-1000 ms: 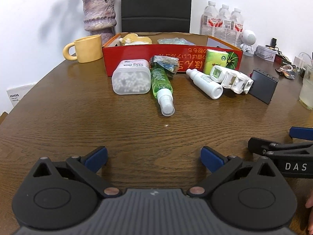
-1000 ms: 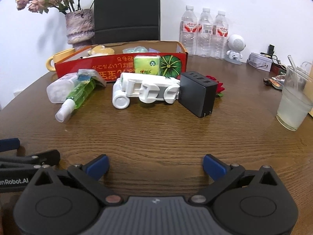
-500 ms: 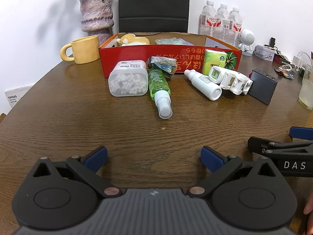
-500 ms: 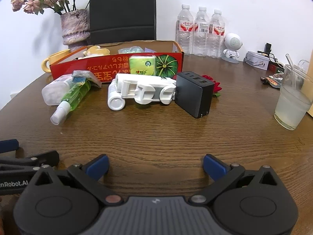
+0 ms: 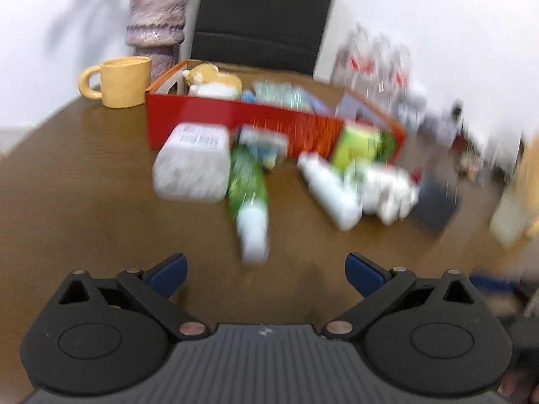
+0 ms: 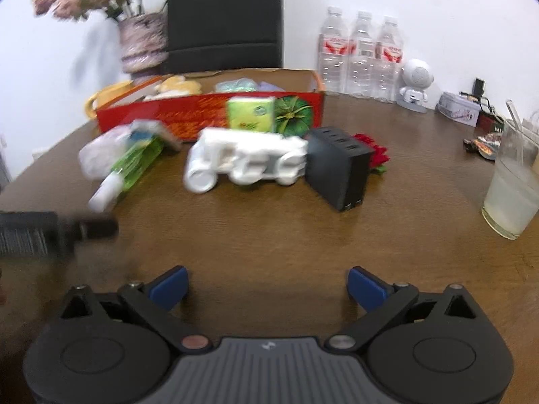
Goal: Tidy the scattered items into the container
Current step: 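Grasp the green bottle with the left tool while the right tool grasps the black charger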
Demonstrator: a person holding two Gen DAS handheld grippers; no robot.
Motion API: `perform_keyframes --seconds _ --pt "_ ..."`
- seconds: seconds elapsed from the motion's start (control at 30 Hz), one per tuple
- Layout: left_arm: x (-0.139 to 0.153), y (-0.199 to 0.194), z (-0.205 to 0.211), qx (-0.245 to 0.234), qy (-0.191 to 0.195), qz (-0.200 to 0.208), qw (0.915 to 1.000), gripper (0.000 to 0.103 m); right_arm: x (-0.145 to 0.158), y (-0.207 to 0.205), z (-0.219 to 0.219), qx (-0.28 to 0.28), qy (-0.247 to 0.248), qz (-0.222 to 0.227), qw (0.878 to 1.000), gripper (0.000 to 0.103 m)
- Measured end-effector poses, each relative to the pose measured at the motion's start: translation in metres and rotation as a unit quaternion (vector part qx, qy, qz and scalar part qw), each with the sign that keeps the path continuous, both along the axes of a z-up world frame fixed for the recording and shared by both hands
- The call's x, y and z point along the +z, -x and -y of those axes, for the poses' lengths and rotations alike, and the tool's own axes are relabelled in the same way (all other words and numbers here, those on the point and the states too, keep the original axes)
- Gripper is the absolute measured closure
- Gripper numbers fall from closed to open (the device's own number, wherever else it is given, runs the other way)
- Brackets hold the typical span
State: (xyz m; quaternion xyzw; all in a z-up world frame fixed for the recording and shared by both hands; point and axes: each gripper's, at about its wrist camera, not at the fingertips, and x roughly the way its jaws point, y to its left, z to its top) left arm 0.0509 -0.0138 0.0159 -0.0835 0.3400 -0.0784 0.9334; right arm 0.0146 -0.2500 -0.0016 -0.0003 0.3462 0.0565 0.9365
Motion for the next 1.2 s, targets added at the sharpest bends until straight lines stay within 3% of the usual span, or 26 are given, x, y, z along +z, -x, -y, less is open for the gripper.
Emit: perform_keyframes --seconds 0.13,0.17,0.27,0.3,0.33,0.37,0.4,0.53,0.77,0.83,0.87,0.9,0.93,0.97,1.0,1.2 --pt "-0.003 -0.046 0.006 0.022 -0.02 -0.03 0.9991 0.008 0.011 -0.028 0.029 0.006 -0.001 0.028 1.0 0.011" --pt "-0.003 -0.054 0.011 0.019 -0.032 -0.027 0.9989 0.009 0.012 -0.039 0.037 0.009 -0.01 0.03 0.999 0.018" --pt "-0.005 -0.067 0.025 0.026 -0.08 -0.021 0.9962 0.025 0.009 -0.068 0.051 0.004 -0.029 0.032 0.999 0.039" --pt "-0.005 -0.069 0.029 0.03 -0.095 -0.018 0.9949 0.042 0.007 -0.075 0.051 0.002 -0.025 0.032 0.999 0.057" --pt "-0.005 -0.067 0.03 0.028 -0.102 -0.01 0.9943 0.066 0.005 -0.08 0.051 0.003 -0.023 0.032 0.999 0.06" --pt "-0.005 -0.064 0.029 0.029 -0.105 -0.007 0.994 0.07 0.004 -0.084 0.05 0.004 -0.023 0.033 0.999 0.064" --pt "-0.005 -0.061 0.028 0.03 -0.107 -0.006 0.9938 0.071 0.002 -0.085 0.048 0.006 -0.022 0.034 0.999 0.071" --pt "-0.002 -0.034 0.023 0.016 -0.087 -0.01 0.9961 0.071 -0.001 -0.069 0.04 0.006 0.0 0.029 1.0 0.073" --pt "0.0 0.061 0.031 -0.023 -0.084 -0.017 0.9961 0.068 -0.001 0.032 0.025 0.019 -0.014 0.027 0.999 0.072" --pt "0.001 0.062 0.034 -0.031 -0.083 -0.017 0.9959 0.034 0.0 0.046 0.023 0.018 -0.02 0.034 0.999 0.067" --pt "0.002 0.062 0.035 -0.035 -0.083 -0.018 0.9958 0.032 0.0 0.047 0.021 0.018 -0.015 0.041 0.999 0.063" --pt "0.0 0.058 0.038 -0.037 -0.092 -0.019 0.9949 0.039 0.0 0.047 0.018 0.018 -0.011 0.047 0.999 0.064" --pt "0.0 0.057 0.04 -0.038 -0.099 -0.014 0.9942 0.056 0.0 0.047 0.017 0.018 -0.006 0.05 0.999 0.064" --pt "-0.001 0.056 0.042 -0.04 -0.106 -0.008 0.9935 0.066 0.0 0.047 0.016 0.017 -0.002 0.05 0.999 0.073" --pt "-0.001 0.054 0.044 -0.041 -0.113 -0.002 0.9928 0.071 0.0 0.046 0.015 0.016 0.002 0.05 0.999 0.073" --pt "0.006 0.064 0.04 -0.055 -0.077 -0.009 0.9955 0.072 0.003 0.055 0.012 0.02 -0.006 0.046 0.999 0.073"
